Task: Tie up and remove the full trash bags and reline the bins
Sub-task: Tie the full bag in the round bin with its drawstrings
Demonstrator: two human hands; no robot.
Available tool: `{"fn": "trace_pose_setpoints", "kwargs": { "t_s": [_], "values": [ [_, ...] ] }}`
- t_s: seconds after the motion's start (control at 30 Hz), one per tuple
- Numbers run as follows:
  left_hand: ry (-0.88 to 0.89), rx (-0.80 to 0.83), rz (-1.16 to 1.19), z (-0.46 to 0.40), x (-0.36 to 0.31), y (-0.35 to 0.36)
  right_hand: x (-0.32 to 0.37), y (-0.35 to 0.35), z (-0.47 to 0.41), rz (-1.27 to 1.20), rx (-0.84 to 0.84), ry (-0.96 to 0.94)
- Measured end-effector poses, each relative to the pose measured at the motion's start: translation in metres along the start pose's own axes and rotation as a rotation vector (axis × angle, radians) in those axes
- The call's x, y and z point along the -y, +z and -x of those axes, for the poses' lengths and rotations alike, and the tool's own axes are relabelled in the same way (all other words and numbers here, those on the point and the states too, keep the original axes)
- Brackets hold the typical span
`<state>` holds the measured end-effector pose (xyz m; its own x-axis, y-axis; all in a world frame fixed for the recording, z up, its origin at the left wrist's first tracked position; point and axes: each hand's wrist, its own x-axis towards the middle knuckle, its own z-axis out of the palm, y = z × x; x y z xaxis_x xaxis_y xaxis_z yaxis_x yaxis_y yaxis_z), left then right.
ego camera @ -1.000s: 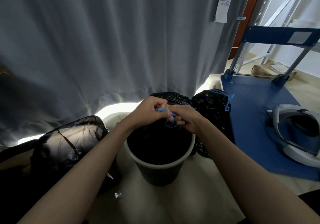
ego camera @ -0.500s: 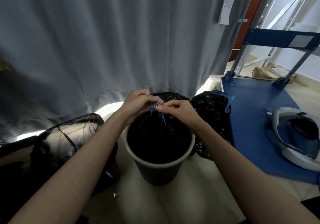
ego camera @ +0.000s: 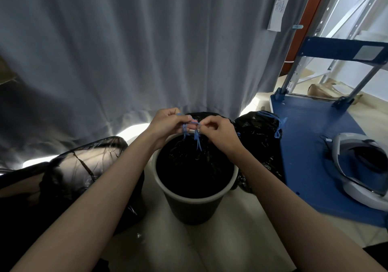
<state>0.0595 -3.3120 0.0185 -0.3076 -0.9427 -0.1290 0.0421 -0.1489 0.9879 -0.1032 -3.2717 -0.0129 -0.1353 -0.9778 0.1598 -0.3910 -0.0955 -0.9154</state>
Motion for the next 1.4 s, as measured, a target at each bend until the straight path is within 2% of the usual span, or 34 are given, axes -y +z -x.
{"fn": "trace_pose_setpoints", "kwargs": {
  "t_s": [0.2, 0.33, 0.4, 0.47, 0.57, 0.9, 1.03, 1.13, 1.2, 1.23, 1.33, 1.4],
  "values": [
    [-0.008, 0.017, -0.04, -0.004, 0.0, -0.011, 0.014, -0.019, -0.006, -0.557, -0.009, 0.294],
    [-0.001, -0.007, -0.088, -0.008, 0.007, -0.016, 0.002, -0.023, -0.006, -0.665, 0.101, 0.347],
    [0.003, -0.09, -0.092, -0.01, 0.012, -0.024, -0.003, -0.026, -0.001, -0.587, 0.09, 0.36],
    [0.0, -0.175, -0.086, -0.014, 0.02, -0.037, -0.008, -0.034, 0.003, -0.442, 0.008, 0.375],
    [-0.033, -0.218, -0.103, -0.016, 0.031, -0.054, -0.016, -0.044, 0.009, -0.286, -0.096, 0.385],
    [-0.062, -0.404, -0.116, -0.014, 0.06, -0.104, -0.045, -0.065, 0.03, -0.14, -0.161, 0.557],
    [-0.047, -0.46, -0.178, -0.012, 0.07, -0.113, -0.055, -0.068, 0.032, -0.17, -0.233, 0.609],
    [-0.04, -0.537, -0.104, -0.01, 0.071, -0.108, -0.055, -0.062, 0.031, -0.202, -0.244, 0.572],
    [-0.057, -0.51, -0.041, -0.007, 0.057, -0.102, -0.05, -0.059, 0.028, -0.179, -0.195, 0.495],
    [-0.088, -0.451, -0.051, -0.005, 0.048, -0.098, -0.048, -0.058, 0.025, -0.089, -0.17, 0.441],
    [-0.224, -0.248, -0.275, 0.003, 0.034, -0.086, -0.047, -0.046, 0.021, 0.384, -0.149, 0.212],
    [-0.275, -0.15, -0.423, 0.006, 0.036, -0.073, -0.042, -0.029, 0.022, 0.599, -0.125, 0.067]
  ]
}}
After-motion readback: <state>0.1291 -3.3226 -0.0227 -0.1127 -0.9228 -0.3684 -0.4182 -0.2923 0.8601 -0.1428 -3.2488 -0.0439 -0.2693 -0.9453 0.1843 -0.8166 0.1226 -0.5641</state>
